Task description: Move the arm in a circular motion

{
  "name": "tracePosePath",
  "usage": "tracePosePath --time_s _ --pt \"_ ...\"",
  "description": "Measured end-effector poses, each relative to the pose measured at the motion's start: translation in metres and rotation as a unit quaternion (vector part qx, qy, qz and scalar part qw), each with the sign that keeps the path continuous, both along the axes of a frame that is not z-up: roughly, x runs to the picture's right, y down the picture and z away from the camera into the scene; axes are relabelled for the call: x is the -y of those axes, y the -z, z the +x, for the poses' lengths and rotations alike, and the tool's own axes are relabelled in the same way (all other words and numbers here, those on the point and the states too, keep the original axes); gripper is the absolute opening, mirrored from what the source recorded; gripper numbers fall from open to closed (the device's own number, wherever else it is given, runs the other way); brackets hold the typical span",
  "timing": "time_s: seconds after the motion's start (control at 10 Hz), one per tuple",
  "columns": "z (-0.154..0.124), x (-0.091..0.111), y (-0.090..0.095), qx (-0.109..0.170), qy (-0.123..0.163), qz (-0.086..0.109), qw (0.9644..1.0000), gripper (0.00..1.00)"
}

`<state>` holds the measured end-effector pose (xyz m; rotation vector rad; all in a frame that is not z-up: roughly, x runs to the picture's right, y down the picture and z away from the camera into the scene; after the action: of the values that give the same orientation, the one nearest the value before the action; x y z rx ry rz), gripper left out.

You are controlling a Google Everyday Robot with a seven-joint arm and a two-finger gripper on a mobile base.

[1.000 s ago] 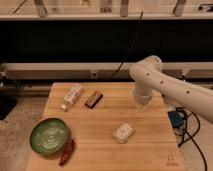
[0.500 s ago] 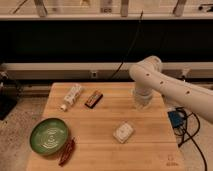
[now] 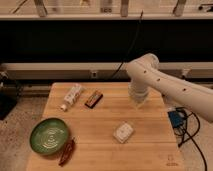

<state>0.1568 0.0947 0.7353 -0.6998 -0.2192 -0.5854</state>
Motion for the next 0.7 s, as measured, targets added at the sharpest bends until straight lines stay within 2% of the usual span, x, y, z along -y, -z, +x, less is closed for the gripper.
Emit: tracePosePath --time_s 0.3,0.4,0.7 --pt "-0.04 -0.002 0.008 0.048 -0.003 0.007 0.9988 0.0" --pt "-0.047 -0.012 0.016 0.061 0.0 0.001 0.9981 0.0" --pt "-0.057 -0.044 0.049 0.083 0.011 0.0 0.9965 0.0"
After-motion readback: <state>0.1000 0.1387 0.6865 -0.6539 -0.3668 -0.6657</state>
